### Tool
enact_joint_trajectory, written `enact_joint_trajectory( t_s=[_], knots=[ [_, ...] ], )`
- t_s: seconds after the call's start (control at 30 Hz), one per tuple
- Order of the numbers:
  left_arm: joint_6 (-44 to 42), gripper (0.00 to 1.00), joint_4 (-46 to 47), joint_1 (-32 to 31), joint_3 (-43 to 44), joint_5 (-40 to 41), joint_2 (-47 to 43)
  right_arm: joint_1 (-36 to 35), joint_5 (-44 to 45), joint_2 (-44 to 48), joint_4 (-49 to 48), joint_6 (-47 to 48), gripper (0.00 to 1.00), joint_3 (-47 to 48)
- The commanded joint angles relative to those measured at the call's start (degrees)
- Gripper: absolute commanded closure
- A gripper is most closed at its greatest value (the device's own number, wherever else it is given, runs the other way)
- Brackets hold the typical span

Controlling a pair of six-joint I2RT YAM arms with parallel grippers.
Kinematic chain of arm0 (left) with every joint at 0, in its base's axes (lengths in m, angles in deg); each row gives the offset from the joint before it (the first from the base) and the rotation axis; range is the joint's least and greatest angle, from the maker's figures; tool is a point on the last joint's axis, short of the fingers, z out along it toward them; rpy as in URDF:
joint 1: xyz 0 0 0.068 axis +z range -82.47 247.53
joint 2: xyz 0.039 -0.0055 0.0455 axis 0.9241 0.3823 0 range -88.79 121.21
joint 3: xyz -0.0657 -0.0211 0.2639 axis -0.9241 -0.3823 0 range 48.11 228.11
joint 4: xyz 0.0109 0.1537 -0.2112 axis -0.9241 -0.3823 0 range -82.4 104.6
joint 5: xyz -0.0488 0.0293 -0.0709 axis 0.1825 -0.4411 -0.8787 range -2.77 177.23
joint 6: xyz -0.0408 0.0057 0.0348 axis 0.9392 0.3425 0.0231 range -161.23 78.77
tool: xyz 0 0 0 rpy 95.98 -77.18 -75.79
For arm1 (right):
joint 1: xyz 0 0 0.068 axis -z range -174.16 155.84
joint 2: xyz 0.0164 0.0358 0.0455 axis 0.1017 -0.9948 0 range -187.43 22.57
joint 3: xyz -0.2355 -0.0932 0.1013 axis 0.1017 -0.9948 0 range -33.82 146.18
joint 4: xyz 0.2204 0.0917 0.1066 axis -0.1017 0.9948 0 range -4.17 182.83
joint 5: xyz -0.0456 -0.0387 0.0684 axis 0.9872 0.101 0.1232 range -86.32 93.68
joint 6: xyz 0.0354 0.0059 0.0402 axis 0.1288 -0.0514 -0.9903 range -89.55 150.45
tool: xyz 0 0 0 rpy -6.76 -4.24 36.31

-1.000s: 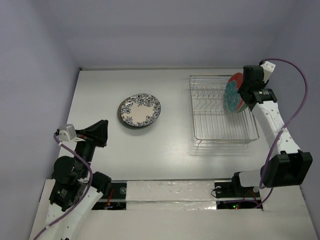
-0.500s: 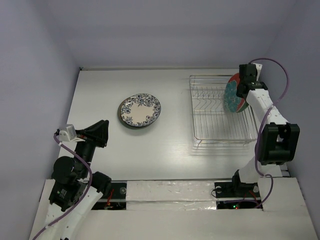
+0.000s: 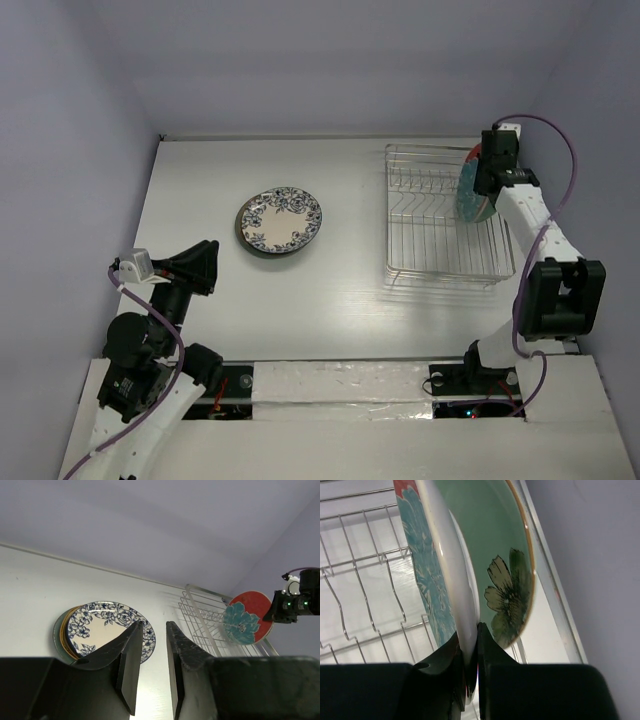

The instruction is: Unload the plates from the dish rack

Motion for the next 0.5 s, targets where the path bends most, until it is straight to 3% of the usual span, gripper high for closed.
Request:
enact_joint_trajectory(
  t_s=[0.0,0.27,0.47],
  knots=[
    [-0.36,0.77,2.53,-0.34,-0.28,-0.23,-0.16,0.39,1.18,9.67,-5.84,2.17,1.00,4.43],
    [-0.18,0.77,2.61,-0.34,-0.28,-0.23,0.11,-3.73,1.51,16.54,1.97,-0.90,1.00,14.02],
    [-0.27,0.77,2.53,-0.34,-0.28,-0.23,0.90,-14.54,-5.24,20.49,1.04,-12.05,1.00,12.98]
  ],
)
